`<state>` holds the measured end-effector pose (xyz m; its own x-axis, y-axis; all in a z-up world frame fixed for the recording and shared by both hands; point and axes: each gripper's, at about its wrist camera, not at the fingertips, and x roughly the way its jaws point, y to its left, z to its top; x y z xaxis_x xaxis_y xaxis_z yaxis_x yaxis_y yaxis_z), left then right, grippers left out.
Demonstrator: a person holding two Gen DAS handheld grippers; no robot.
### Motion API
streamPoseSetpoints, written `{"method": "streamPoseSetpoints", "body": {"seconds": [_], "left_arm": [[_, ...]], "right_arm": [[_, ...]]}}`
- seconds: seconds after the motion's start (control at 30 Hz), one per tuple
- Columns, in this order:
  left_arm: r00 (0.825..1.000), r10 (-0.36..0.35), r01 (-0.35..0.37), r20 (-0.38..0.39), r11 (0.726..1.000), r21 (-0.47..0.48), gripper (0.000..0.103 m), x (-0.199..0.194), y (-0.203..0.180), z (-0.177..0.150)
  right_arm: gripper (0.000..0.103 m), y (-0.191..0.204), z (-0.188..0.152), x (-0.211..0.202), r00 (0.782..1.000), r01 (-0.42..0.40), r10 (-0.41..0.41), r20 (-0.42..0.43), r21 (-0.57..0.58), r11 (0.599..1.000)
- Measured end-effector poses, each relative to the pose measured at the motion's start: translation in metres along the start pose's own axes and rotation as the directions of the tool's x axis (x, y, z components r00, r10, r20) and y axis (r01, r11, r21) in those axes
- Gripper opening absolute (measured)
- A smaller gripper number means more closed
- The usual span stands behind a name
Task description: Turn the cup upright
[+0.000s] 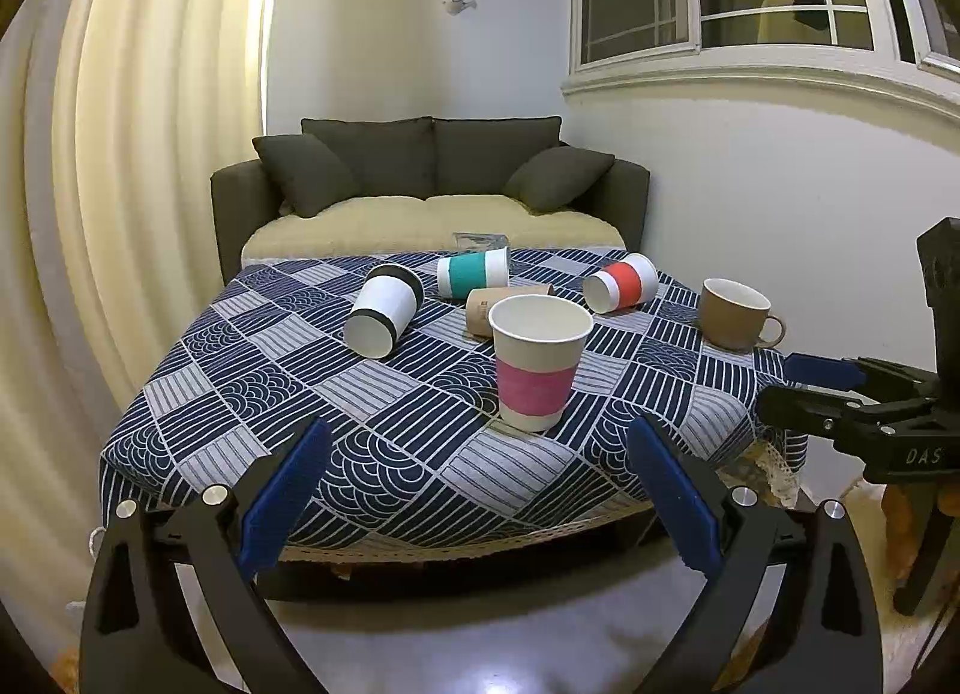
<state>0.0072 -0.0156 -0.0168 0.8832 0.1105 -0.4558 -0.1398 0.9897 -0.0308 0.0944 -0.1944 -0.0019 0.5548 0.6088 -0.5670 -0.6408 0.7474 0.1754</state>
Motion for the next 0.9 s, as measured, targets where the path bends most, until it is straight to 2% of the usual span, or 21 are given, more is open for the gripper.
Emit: {"method": "streamPoseSetpoints", "body": {"seconds": [0.23,0.7,0.9], "left_arm": [[1.000,-0.007,0.007,0.002,1.000,-0.003,0.096,-0.0004,0.0003,-0.0003],[1.000,-0.014,0.014,0.004,1.000,0.004,0.096,-0.0013,-0.0024,-0.0003],[1.000,-0.019,0.019,0.006,1.000,0.003,0.096,-0.0020,-0.0031,0.0000]], "right_arm": [[0.084,-0.0009,-0.0001,-0.0001,1.000,0.004,-0.004,0.003,0.000,1.000],[0.097,-0.0037,0.0014,-0.0024,1.000,0.012,-0.012,0.019,0.009,1.000],[0.097,-0.0037,0.0014,-0.0026,1.000,0.011,-0.012,0.020,0.011,1.000]]}}
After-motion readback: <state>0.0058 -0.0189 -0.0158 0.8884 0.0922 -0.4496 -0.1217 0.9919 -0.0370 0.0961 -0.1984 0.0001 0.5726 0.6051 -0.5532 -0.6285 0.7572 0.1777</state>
